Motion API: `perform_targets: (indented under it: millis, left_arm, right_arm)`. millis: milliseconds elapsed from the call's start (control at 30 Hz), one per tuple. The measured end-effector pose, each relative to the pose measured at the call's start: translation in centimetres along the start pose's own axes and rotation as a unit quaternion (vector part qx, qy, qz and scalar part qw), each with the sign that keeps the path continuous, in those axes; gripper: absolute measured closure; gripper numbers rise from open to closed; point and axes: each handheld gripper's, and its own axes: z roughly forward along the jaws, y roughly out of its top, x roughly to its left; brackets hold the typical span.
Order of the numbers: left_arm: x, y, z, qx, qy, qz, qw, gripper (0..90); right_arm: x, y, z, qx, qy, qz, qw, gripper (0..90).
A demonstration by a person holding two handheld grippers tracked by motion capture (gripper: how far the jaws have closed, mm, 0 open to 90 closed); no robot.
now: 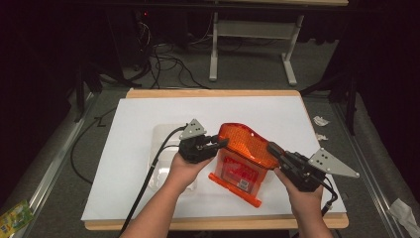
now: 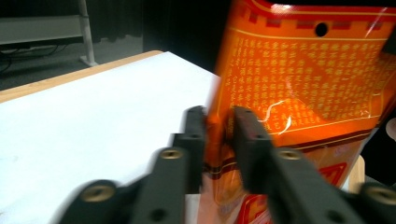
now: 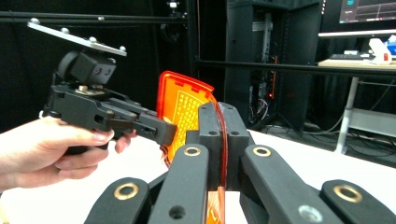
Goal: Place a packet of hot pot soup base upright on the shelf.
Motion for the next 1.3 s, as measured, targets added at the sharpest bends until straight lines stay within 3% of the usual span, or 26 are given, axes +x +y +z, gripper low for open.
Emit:
perform_targets:
  millis: [33,167,233,333,400,567,733,833,1200,1300]
  left_arm:
    - [-0.1,0.0,0.0,0.000,0.001,0.004,1.0000,86.2]
    - [-0.3,-0.1,0.0,0.001,-0.001,0.008,1.0000,87.8]
    - [-0.4,-0.1,0.0,-0.001,-0.001,0.011,0.9999,87.7]
    - [-0.4,-0.1,0.0,-0.001,0.000,0.012,0.9999,87.7]
    - [-0.4,-0.1,0.0,0.000,0.000,0.011,0.9999,87.7]
    - [-0.4,-0.1,-0.1,0.003,0.002,0.013,0.9999,87.3]
    - [-0.4,-0.1,-0.2,0.003,0.000,0.016,0.9999,86.9]
    - [-0.5,-0.1,-0.3,0.004,0.001,0.018,0.9998,86.5]
    - [-0.5,-0.2,-0.7,0.005,0.009,0.024,0.9997,81.2]
    - [-0.4,-0.2,-0.8,0.011,0.021,0.026,0.9994,74.6]
  right_arm:
    - [-0.1,-0.1,0.0,0.000,-0.002,0.002,1.0000,90.0]
    - [-0.2,-0.2,-0.3,0.004,-0.009,0.010,0.9999,87.8]
    - [-0.3,-0.3,-0.3,0.010,-0.008,0.019,0.9997,78.0]
    - [-0.3,-0.6,-0.3,0.023,-0.011,0.037,0.9990,54.6]
    - [-0.4,-0.7,-0.2,0.040,-0.008,0.036,0.9985,44.8]
    - [-0.4,-2.5,-0.2,0.091,-0.002,0.048,0.9948,31.7]
    - [-0.5,-4.7,0.4,0.131,0.010,0.060,0.9896,30.5]
    - [-0.3,-5.1,1.0,0.140,0.024,0.064,0.9878,33.1]
    - [0.2,-5.7,2.0,0.153,0.042,0.046,0.9862,53.5]
    - [0.4,-5.8,2.2,0.155,0.046,0.040,0.9860,59.2]
